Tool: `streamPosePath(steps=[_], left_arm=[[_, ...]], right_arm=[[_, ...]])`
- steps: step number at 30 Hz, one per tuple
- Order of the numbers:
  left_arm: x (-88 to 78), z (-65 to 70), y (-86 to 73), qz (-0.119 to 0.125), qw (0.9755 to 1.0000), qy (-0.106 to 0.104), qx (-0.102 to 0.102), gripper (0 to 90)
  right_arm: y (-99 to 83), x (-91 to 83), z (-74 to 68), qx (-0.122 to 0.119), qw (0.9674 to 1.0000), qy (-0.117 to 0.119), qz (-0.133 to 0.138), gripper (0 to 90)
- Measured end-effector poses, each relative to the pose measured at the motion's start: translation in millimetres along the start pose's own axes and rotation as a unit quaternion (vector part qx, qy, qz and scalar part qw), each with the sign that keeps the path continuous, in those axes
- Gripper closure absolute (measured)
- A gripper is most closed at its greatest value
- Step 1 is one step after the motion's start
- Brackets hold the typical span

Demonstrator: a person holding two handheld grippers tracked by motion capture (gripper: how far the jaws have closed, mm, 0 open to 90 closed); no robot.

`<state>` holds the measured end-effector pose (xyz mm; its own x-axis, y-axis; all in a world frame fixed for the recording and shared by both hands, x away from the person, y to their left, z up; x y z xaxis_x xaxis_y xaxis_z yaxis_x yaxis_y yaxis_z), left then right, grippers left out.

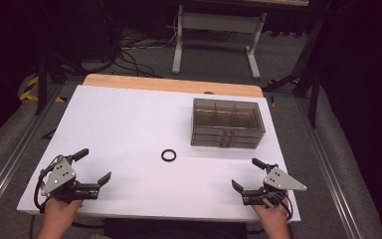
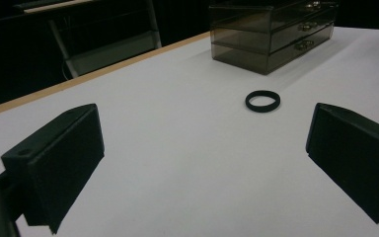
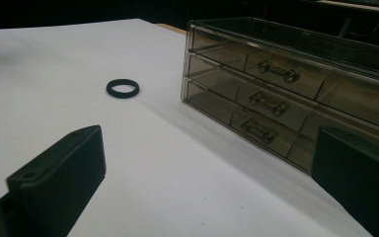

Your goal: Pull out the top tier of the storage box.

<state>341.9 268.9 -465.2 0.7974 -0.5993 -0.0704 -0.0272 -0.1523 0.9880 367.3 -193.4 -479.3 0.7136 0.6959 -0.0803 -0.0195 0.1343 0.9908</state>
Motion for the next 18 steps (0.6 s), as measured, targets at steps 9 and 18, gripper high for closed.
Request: streamPosePath(steps=[9,18], left_arm=[[-1.1,0.9,-0.9,-0.001,1.0,0.001,-0.002,2.0],[0.3,-0.3,-1.4,-0.003,1.0,0.006,-0.002,1.7]], right_arm=[[6.0,7.7,0.9,0.001,1.0,0.005,-0.002,0.8],[15.5,18.0,1.4,-0.006,0.9999,0.007,-0.011,0.8]])
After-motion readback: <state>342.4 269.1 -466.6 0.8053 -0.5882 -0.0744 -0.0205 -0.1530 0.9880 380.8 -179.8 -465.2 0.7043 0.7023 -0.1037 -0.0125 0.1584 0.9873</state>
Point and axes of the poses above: each handheld gripper's, and its own axes: x roughly forward along the jaws, y roughly out of its top, z roughly to its right, the point moved 7 cm from there along x, roughly forward along the jaws, and after that the axes turned 11 degrees about z, right-handed, at the moved point
